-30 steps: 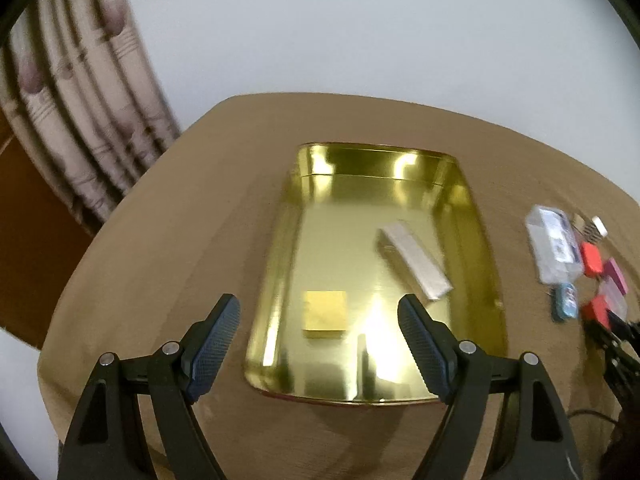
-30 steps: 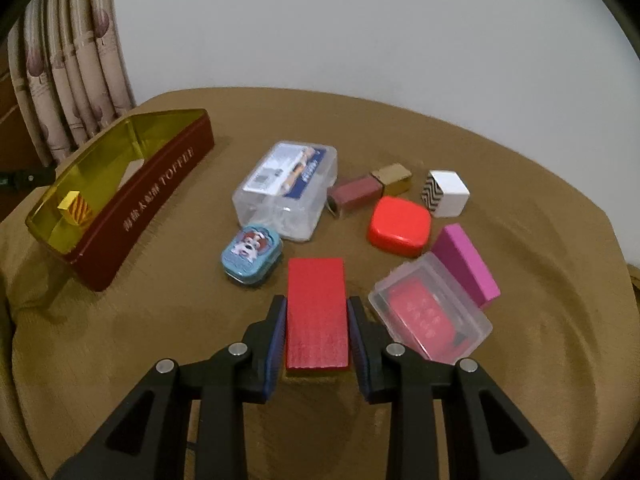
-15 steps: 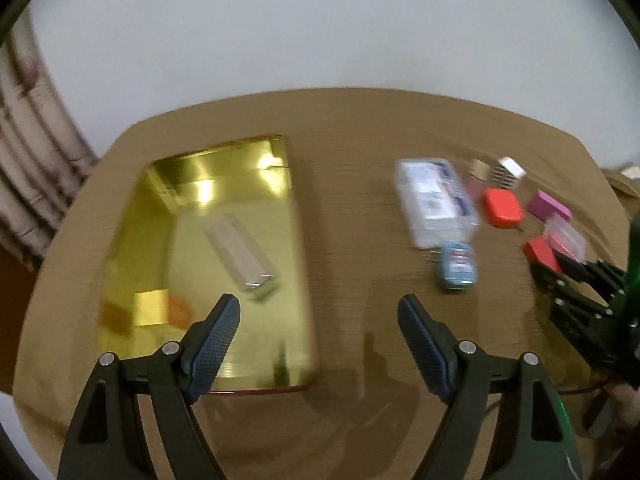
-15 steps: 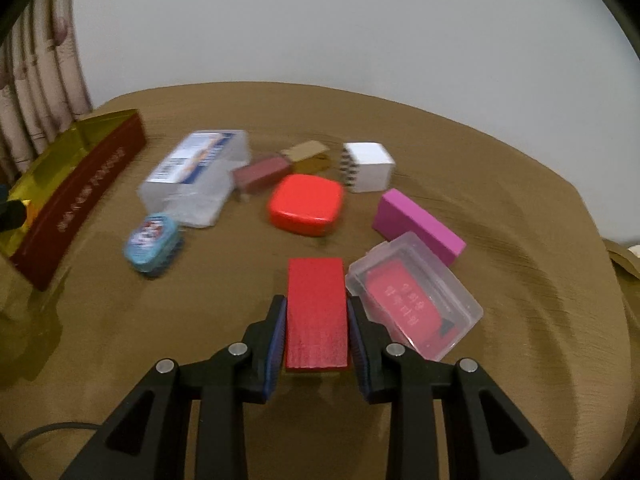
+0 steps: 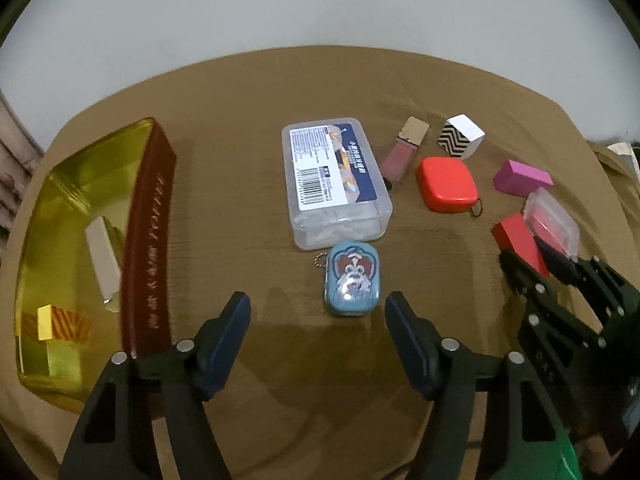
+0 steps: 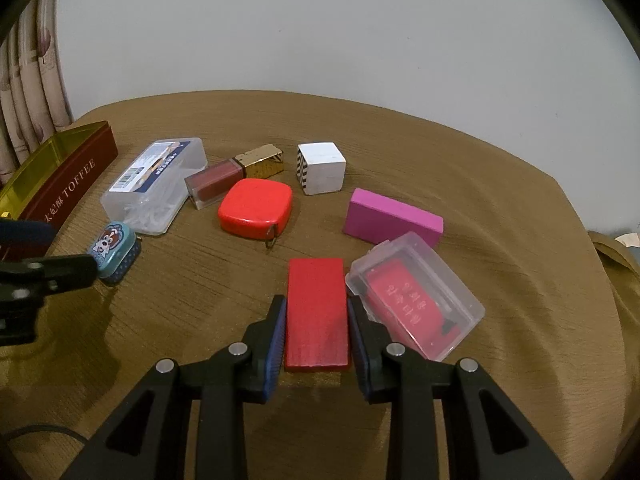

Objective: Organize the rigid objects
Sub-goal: 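Grasp the blue dog-print mint tin with the left gripper, then carry the mint tin with the left gripper and lower it into the gold tin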

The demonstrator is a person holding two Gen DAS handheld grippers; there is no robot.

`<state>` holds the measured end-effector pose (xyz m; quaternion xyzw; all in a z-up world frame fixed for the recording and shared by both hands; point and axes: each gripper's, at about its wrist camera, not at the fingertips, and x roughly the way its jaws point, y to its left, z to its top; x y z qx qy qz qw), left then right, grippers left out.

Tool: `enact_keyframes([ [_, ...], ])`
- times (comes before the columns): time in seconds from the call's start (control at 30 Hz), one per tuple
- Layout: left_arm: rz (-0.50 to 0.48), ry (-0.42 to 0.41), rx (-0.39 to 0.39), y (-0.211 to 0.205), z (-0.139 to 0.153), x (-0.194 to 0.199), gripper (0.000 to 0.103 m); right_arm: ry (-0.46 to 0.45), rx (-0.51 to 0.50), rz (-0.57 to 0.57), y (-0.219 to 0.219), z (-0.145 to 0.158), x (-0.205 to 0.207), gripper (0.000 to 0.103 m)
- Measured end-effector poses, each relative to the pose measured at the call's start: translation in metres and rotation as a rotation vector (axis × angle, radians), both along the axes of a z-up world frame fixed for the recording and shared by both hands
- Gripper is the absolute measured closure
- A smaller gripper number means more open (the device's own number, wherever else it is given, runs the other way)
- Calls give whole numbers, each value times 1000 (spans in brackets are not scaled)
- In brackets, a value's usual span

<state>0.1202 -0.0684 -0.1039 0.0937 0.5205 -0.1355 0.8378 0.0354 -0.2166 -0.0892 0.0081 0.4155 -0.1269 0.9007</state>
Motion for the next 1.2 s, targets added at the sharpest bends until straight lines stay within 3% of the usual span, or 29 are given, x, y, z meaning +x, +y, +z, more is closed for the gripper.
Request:
enact_keyframes([
  [0.37, 3, 35, -17, -10, -15, 23, 59, -7, 28, -1, -6, 1, -5, 73],
  [0.5, -3, 18, -18, -9, -13, 24, 75, -6, 26, -1, -3, -1, 0, 73],
  [0.8, -25, -14, 9, -26, -13, 14, 75, -5, 24, 0, -3, -2, 0, 73],
  [1.2, -2, -52, 0, 6, 11, -1, 75, 0, 19, 1, -2, -2, 1, 73],
])
